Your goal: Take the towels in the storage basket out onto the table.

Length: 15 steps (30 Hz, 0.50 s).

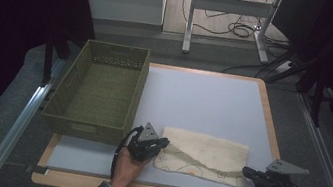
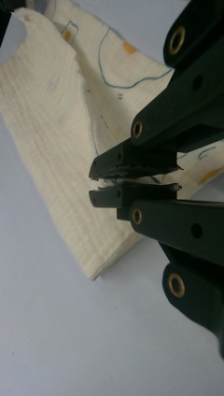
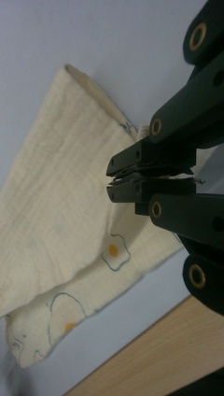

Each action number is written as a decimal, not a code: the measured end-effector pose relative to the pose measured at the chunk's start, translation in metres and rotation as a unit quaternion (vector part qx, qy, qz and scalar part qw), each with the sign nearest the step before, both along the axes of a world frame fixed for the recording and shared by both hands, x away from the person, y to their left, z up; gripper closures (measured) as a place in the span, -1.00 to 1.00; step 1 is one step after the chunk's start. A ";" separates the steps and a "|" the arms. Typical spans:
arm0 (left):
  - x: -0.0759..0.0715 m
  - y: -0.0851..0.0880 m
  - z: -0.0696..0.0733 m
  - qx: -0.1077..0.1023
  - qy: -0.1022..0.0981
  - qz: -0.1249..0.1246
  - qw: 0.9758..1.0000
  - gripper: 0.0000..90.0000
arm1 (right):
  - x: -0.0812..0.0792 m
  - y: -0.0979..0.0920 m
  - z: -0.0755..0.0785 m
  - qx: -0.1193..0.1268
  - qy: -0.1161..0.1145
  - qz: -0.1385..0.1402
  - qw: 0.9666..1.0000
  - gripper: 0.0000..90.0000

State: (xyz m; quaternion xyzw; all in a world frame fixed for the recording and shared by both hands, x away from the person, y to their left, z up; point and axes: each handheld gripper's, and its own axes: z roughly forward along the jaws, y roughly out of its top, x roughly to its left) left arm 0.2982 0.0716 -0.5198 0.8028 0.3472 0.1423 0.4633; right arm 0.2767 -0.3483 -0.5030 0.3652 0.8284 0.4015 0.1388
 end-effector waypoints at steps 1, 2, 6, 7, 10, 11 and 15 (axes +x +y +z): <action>-0.002 0.001 0.000 -0.003 0.001 -0.002 1.000 0.88 | 0.000 0.000 0.000 0.000 0.000 0.000 1.000 0.90; -0.004 0.001 -0.001 -0.002 0.000 -0.003 1.000 0.88 | -0.001 0.000 -0.001 0.002 0.002 0.003 1.000 0.90; -0.013 0.004 0.000 -0.005 -0.002 -0.007 1.000 0.88 | -0.007 0.003 -0.005 0.001 0.006 0.009 1.000 0.91; -0.015 0.005 0.001 -0.007 -0.003 -0.007 1.000 0.88 | -0.008 0.004 -0.006 0.000 0.006 0.011 1.000 0.90; -0.021 0.008 0.002 -0.012 -0.005 -0.011 1.000 0.88 | -0.012 0.004 -0.008 -0.001 0.007 0.013 1.000 0.90; -0.022 0.009 0.002 -0.012 -0.004 -0.013 1.000 0.88 | -0.012 0.003 -0.008 0.000 0.008 0.013 1.000 0.90; -0.028 0.011 -0.004 -0.016 0.006 -0.017 1.000 0.87 | -0.015 -0.001 -0.010 0.004 0.011 0.010 1.000 0.90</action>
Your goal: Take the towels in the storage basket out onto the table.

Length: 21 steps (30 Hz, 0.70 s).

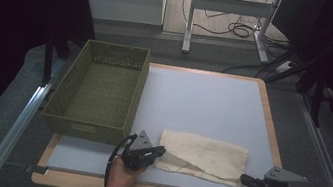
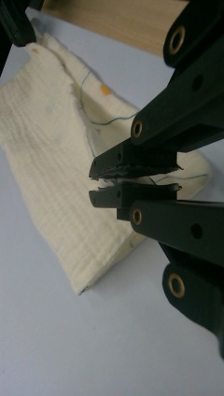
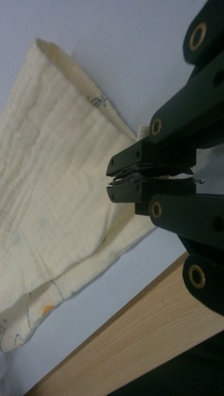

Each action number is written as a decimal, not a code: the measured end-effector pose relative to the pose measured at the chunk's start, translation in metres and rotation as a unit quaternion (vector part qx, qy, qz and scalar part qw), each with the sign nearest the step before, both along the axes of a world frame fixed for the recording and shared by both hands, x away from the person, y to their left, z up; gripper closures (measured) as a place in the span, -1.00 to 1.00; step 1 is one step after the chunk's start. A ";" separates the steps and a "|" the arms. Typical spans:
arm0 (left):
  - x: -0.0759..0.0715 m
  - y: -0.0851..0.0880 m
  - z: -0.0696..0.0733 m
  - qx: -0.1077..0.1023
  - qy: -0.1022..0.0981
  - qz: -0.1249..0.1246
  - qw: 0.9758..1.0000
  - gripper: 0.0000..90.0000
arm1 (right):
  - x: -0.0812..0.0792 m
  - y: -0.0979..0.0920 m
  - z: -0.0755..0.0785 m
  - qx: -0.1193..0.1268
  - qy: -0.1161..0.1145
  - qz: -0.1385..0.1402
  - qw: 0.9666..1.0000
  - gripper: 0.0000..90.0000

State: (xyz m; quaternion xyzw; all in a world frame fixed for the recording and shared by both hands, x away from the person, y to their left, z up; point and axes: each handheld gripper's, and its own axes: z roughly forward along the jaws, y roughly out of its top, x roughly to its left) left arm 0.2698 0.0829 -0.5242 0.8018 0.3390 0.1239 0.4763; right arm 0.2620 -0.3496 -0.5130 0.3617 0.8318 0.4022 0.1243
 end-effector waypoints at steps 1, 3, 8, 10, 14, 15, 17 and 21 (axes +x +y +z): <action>-0.001 0.001 -0.002 -0.002 0.004 -0.001 1.000 0.86 | -0.002 -0.002 -0.001 0.002 0.003 0.000 1.000 0.90; -0.002 0.004 -0.006 -0.001 0.016 -0.005 1.000 0.85 | -0.003 -0.002 -0.002 0.002 0.004 0.001 1.000 0.89; -0.011 0.007 -0.016 0.009 0.026 0.000 1.000 0.51 | -0.008 -0.007 -0.004 0.004 0.014 0.002 1.000 0.64; -0.015 0.010 -0.014 0.006 0.027 0.001 1.000 0.32 | -0.010 -0.010 -0.003 -0.002 0.012 0.000 1.000 0.61; -0.020 0.012 -0.006 0.007 0.023 -0.002 1.000 0.16 | -0.014 -0.017 0.007 -0.002 0.005 -0.006 1.000 0.59; -0.020 0.011 -0.003 0.007 0.020 -0.004 1.000 0.14 | -0.014 -0.018 0.010 -0.001 0.001 -0.008 1.000 0.58; -0.019 0.010 0.001 0.007 0.016 -0.006 1.000 0.12 | -0.014 -0.020 0.016 0.004 -0.002 -0.011 1.000 0.57; -0.010 -0.001 0.004 0.006 0.020 -0.021 1.000 0.13 | -0.008 -0.014 0.024 0.012 -0.002 -0.008 1.000 0.57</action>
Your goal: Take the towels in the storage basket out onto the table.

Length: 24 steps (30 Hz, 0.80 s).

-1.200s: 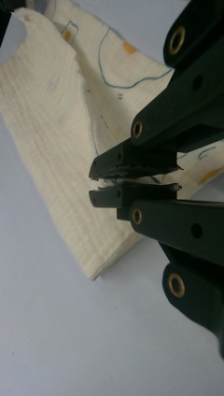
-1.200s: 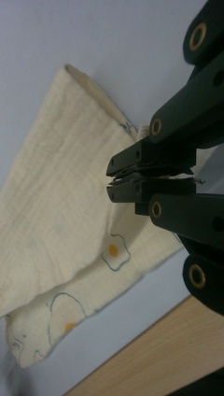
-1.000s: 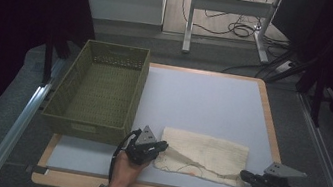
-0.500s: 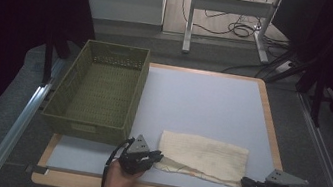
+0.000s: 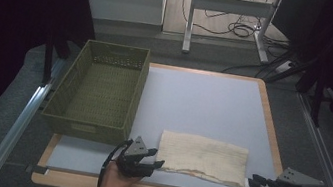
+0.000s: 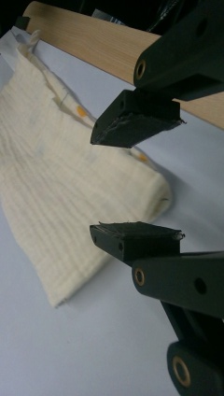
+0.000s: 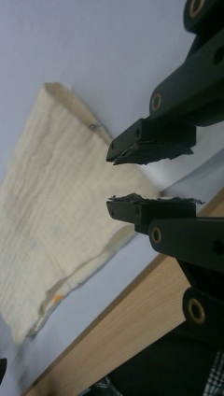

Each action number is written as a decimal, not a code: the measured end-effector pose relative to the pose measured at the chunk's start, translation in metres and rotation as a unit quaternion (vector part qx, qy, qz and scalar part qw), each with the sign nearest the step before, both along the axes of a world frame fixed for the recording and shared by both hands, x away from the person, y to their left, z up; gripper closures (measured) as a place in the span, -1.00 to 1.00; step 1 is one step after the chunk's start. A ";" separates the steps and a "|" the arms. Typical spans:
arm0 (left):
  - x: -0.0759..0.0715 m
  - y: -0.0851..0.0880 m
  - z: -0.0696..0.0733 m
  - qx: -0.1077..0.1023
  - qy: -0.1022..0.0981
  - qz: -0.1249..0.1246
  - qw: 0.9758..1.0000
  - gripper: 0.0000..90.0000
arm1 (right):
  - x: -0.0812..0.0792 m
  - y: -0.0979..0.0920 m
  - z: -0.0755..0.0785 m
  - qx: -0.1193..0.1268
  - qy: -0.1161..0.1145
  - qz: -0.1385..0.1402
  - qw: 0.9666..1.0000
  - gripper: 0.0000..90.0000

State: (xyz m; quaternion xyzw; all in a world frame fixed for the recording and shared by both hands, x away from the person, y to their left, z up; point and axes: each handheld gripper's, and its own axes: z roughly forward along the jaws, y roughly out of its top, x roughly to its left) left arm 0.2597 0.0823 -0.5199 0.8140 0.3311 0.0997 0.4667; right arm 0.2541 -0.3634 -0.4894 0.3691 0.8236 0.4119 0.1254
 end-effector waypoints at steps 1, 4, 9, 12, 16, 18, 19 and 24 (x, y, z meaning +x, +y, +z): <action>0.003 -0.004 0.000 -0.001 0.002 -0.006 1.000 0.16 | 0.002 0.005 0.000 0.004 0.003 0.006 1.000 0.57; 0.012 -0.014 -0.007 0.001 0.013 -0.020 1.000 0.20 | 0.011 0.025 -0.002 0.007 0.006 0.028 1.000 0.57; 0.019 -0.013 -0.017 0.002 0.021 0.011 1.000 0.14 | 0.028 0.070 -0.014 0.019 0.014 0.070 0.997 0.58; 0.018 -0.006 -0.020 0.005 0.015 0.036 0.999 0.05 | 0.034 0.092 -0.022 0.017 0.020 0.088 0.996 0.57; 0.017 -0.004 -0.023 0.035 0.009 0.061 0.997 -0.09 | 0.035 0.115 -0.029 0.014 0.019 0.110 0.994 0.53; 0.017 -0.006 -0.023 0.045 0.004 0.064 0.997 -0.14 | 0.035 0.124 -0.031 0.002 0.015 0.116 0.993 0.52; 0.017 -0.007 -0.024 0.053 0.002 0.065 0.996 -0.14 | 0.035 0.127 -0.032 -0.007 0.014 0.118 0.993 0.53; 0.019 -0.011 -0.025 0.081 0.006 0.070 0.994 -0.19 | 0.033 0.133 -0.035 -0.046 -0.004 0.110 0.993 0.94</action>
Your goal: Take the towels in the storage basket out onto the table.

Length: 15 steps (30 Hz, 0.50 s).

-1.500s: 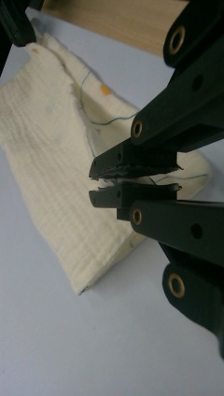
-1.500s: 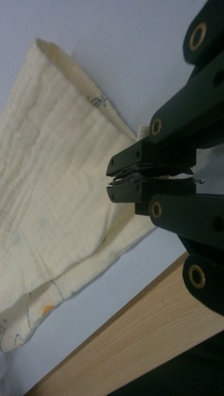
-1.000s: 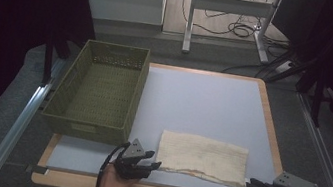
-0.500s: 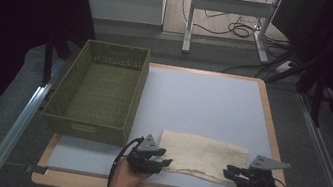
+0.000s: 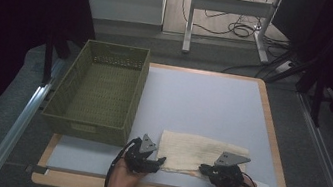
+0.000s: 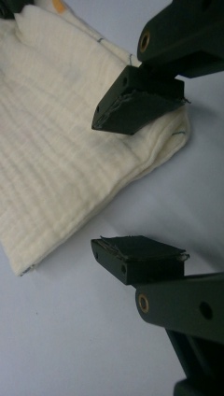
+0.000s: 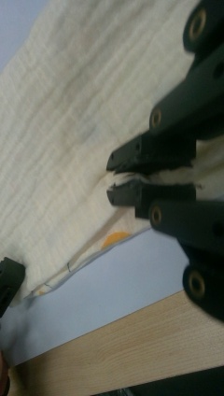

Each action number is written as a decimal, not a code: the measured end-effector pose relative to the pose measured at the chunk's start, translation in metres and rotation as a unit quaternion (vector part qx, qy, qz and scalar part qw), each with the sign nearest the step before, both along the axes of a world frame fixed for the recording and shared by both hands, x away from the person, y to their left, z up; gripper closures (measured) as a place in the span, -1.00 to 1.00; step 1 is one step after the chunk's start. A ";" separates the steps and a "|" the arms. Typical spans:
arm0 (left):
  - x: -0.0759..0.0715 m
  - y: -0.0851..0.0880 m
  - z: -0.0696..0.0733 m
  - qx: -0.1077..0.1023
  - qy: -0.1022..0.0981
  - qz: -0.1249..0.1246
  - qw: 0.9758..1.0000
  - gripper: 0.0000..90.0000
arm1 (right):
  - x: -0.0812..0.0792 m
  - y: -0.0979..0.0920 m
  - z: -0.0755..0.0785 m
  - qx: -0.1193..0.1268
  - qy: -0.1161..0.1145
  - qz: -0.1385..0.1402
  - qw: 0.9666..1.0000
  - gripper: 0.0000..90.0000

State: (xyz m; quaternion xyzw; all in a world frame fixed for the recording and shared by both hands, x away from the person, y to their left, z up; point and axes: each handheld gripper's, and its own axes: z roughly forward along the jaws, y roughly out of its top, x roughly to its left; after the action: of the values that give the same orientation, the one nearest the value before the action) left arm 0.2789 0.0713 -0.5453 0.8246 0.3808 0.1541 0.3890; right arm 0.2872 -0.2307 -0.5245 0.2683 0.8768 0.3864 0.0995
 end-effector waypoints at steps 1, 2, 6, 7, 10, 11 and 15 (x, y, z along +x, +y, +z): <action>0.000 0.001 0.000 -0.004 0.003 0.002 1.000 -0.19 | -0.001 -0.001 0.002 0.000 -0.002 -0.001 1.000 0.95; 0.001 0.001 -0.001 -0.008 0.007 0.003 1.000 -0.20 | -0.002 -0.002 0.005 0.000 -0.007 -0.001 1.000 0.95; 0.001 0.004 -0.001 -0.019 0.011 0.007 1.000 -0.20 | -0.011 -0.003 0.019 0.008 -0.015 0.012 1.000 0.95; 0.001 0.004 -0.001 -0.019 0.012 0.009 1.000 -0.20 | -0.014 -0.002 0.021 0.009 -0.013 0.016 1.000 0.95; 0.002 0.005 -0.001 -0.020 0.013 0.010 1.000 -0.20 | -0.020 0.000 0.016 0.001 -0.008 0.024 1.000 0.94; 0.002 0.005 -0.001 -0.019 0.013 0.011 1.000 -0.20 | -0.019 0.000 0.012 0.000 -0.003 0.023 1.000 0.92; 0.002 0.006 -0.001 -0.020 0.014 0.011 1.000 -0.23 | -0.015 -0.005 -0.001 0.018 0.018 0.016 1.000 0.73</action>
State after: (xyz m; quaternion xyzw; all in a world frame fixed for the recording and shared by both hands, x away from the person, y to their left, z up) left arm 0.2805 0.0768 -0.5463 0.8145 0.3985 0.1393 0.3980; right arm 0.2723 -0.2361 -0.5256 0.2633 0.8755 0.3985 0.0726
